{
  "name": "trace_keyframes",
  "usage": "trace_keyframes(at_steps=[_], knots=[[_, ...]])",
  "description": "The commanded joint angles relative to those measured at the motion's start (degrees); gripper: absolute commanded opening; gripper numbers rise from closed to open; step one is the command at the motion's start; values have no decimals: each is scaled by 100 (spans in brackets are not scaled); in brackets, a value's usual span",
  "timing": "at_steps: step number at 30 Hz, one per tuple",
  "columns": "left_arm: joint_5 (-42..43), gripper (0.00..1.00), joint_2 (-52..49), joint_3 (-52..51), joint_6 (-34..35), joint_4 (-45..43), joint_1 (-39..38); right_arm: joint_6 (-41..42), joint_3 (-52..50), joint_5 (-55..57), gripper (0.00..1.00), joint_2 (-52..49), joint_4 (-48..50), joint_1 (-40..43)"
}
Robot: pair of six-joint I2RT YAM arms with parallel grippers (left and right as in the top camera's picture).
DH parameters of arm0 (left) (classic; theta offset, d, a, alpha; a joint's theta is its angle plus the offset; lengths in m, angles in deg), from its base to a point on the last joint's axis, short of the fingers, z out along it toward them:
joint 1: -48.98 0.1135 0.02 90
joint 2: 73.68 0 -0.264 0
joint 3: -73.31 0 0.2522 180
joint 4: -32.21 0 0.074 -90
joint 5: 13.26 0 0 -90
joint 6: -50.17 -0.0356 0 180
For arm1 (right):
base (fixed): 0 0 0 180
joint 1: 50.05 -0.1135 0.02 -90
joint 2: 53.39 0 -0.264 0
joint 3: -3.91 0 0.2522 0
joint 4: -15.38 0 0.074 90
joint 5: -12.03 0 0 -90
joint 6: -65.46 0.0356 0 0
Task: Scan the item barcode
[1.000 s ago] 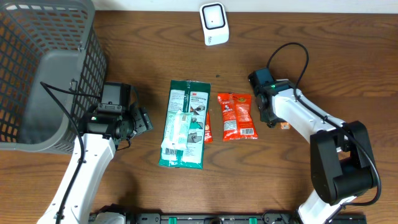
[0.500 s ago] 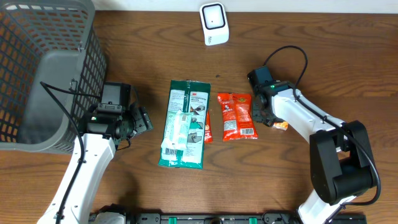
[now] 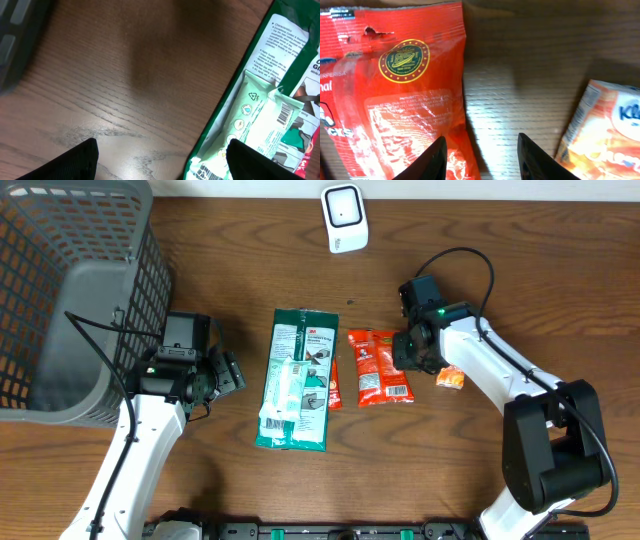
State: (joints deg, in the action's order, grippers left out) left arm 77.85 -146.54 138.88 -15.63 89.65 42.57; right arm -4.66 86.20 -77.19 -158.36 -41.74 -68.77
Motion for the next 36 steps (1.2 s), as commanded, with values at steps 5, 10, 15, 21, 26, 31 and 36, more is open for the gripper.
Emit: trace_keyframes(at_steps=[5, 10, 15, 21, 26, 31, 36], knots=[[-92, 82, -11, 55, 13, 17, 24, -59, -39, -240, 40, 76, 208, -369], [-92, 83, -11, 55, 13, 17, 24, 94, -42, -240, 40, 76, 216, -575], [-90, 83, -11, 55, 13, 17, 24, 90, -42, -400, 40, 76, 254, -651], [-90, 83, -11, 55, 13, 17, 24, 85, -42, -1537, 41, 76, 452, -651], [-90, 83, -11, 55, 13, 17, 24, -122, -26, -1606, 39, 129, 505, -564], [-92, 83, -11, 55, 13, 17, 24, -157, -26, -1606, 38, 321, 472, -260], [-90, 83, -11, 55, 13, 17, 24, -177, -66, -1322, 27, 334, 293, 208]])
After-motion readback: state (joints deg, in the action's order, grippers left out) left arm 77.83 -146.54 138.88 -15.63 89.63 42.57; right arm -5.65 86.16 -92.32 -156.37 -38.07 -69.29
